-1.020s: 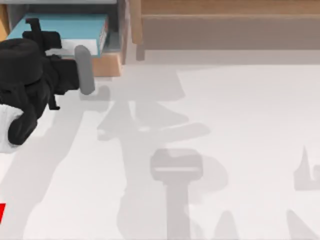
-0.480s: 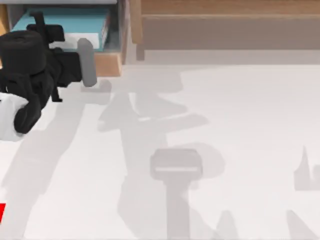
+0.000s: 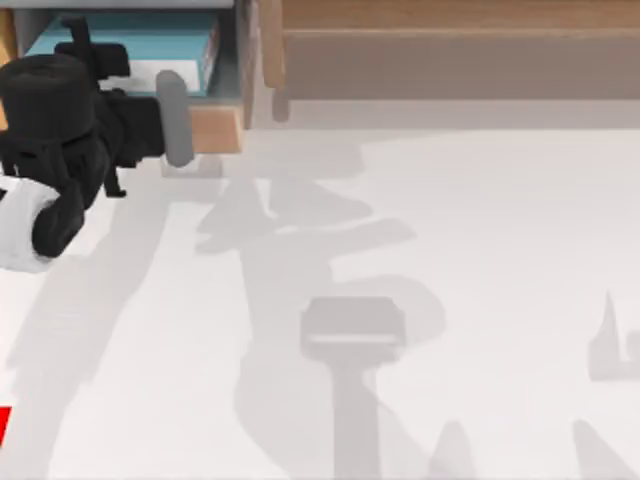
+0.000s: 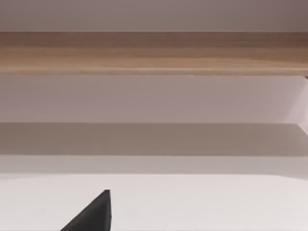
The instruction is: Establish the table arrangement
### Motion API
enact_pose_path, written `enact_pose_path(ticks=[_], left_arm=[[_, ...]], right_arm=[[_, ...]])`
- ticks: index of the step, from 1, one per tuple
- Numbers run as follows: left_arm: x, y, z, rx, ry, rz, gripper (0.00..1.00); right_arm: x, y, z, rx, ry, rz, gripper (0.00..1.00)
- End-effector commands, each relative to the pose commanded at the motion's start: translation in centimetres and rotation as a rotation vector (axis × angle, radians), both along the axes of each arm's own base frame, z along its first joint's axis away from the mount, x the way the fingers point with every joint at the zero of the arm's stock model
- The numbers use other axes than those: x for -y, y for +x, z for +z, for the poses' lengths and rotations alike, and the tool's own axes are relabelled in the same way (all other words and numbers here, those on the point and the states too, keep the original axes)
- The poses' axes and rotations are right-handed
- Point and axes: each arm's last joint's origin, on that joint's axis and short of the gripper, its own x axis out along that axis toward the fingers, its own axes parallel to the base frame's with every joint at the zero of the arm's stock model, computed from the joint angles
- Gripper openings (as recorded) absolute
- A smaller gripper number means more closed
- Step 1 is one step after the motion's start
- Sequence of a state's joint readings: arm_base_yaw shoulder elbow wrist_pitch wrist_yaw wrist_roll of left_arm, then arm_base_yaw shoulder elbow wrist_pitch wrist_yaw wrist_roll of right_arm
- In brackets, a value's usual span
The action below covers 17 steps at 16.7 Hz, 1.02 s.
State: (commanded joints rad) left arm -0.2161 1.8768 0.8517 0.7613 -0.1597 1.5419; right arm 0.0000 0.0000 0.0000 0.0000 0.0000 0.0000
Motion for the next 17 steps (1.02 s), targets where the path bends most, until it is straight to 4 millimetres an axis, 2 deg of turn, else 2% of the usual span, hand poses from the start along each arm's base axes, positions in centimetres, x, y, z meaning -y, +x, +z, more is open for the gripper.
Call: enact_pose_path(ticks=[11, 17], left_arm=[[0.00, 0.00, 0.00, 0.000, 0.000, 0.000, 0.98], [0.00, 0.00, 0.00, 0.000, 0.000, 0.000, 1.00]], right_arm=[[0.00, 0.00, 0.00, 0.000, 0.000, 0.000, 1.00], [0.00, 0.00, 0.00, 0.000, 0.000, 0.000, 1.00]])
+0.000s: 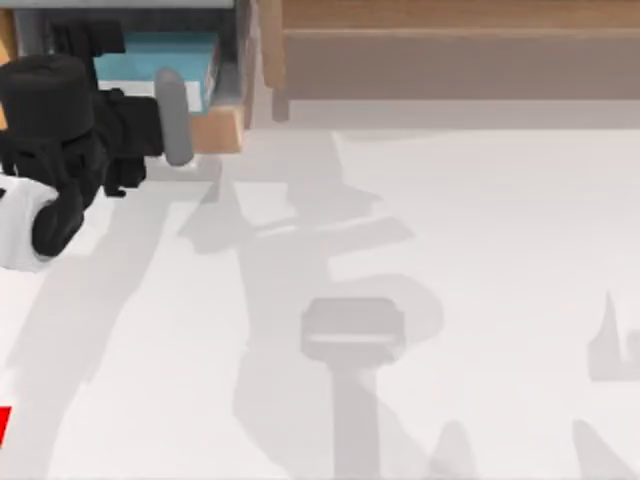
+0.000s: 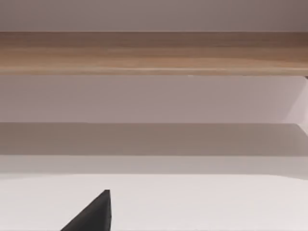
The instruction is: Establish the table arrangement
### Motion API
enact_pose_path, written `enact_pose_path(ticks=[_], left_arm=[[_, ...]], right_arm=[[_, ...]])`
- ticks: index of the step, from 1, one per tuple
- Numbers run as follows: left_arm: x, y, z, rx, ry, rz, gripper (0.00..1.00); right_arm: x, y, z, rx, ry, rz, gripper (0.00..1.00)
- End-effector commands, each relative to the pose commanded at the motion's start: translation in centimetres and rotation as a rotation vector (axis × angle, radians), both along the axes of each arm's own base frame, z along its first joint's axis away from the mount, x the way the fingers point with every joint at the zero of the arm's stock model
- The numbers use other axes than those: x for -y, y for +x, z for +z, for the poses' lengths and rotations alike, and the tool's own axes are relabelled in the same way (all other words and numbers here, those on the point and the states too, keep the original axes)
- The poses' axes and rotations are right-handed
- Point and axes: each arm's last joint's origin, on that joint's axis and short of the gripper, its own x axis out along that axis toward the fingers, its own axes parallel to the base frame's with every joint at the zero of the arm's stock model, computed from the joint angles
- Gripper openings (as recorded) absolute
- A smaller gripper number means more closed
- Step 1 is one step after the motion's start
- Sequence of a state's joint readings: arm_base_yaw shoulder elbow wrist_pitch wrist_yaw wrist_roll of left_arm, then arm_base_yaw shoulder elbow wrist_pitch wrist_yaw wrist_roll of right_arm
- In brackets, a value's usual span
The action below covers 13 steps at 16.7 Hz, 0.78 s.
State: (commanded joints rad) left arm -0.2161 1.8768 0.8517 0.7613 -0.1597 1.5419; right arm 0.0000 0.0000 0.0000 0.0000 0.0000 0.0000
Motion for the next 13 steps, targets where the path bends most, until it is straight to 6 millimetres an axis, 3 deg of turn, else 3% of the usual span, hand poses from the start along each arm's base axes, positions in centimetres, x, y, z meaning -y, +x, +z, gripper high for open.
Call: enact_pose_path(ticks=[5, 13], left_arm=[[0.1, -0.5, 0.1, 0.004, -0.003, 0.000, 1.00], [0.0, -5.0, 0.0, -0.001, 0.000, -0.002, 1.00]], right_arm=[[0.0, 0.0, 0.0, 0.000, 0.000, 0.000, 1.00], [0.0, 0.0, 0.0, 0.000, 0.000, 0.000, 1.00]])
